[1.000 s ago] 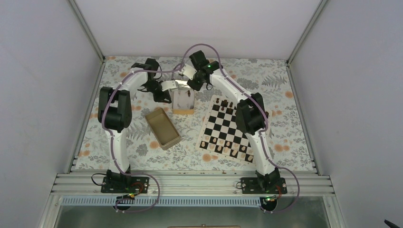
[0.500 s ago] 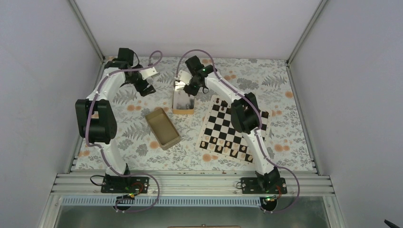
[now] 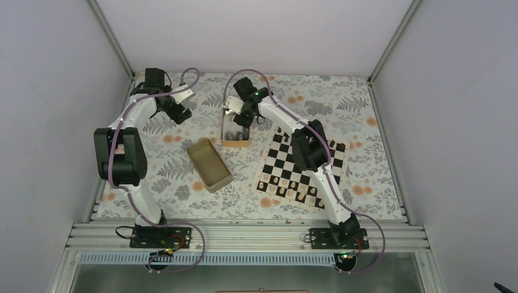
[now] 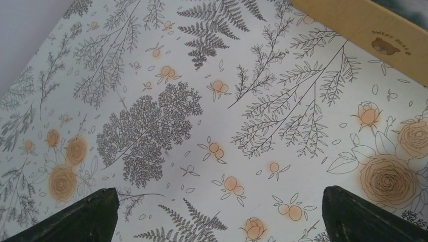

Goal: Set up the chess pieces on the board
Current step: Pick up the chess piece from the storage box.

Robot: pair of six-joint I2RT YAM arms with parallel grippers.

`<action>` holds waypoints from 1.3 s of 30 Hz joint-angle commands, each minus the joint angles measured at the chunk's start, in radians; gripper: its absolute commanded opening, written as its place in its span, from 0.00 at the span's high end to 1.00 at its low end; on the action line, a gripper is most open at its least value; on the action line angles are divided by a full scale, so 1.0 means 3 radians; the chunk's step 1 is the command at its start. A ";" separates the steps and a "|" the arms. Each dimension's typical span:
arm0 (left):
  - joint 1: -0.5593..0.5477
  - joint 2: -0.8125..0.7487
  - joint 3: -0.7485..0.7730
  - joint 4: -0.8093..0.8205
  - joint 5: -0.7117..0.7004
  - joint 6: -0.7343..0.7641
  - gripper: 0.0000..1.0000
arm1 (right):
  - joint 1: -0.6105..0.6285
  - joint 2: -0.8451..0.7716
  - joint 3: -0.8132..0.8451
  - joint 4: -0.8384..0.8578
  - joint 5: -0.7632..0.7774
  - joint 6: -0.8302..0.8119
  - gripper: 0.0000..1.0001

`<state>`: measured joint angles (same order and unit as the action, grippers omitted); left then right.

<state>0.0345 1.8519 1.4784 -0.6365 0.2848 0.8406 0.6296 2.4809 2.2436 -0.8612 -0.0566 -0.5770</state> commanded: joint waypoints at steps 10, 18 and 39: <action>0.0042 -0.0235 -0.0234 0.0188 0.0013 -0.0051 0.00 | 0.0044 0.0247 0.0220 0.0017 0.0281 -0.0109 0.44; 0.0049 -0.0274 -0.0314 0.0194 0.0037 -0.0016 0.00 | 0.0050 0.0318 0.0264 0.0009 0.0240 -0.0115 0.44; 0.0059 -0.0277 -0.0367 0.0166 0.0094 0.0010 0.00 | 0.0090 0.0293 0.0318 -0.0176 0.0319 -0.0141 0.76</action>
<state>0.0433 1.8053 1.3830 -0.5953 0.2893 0.8299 0.6415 2.5607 2.3180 -0.8909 0.0246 -0.6102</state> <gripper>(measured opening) 0.999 0.236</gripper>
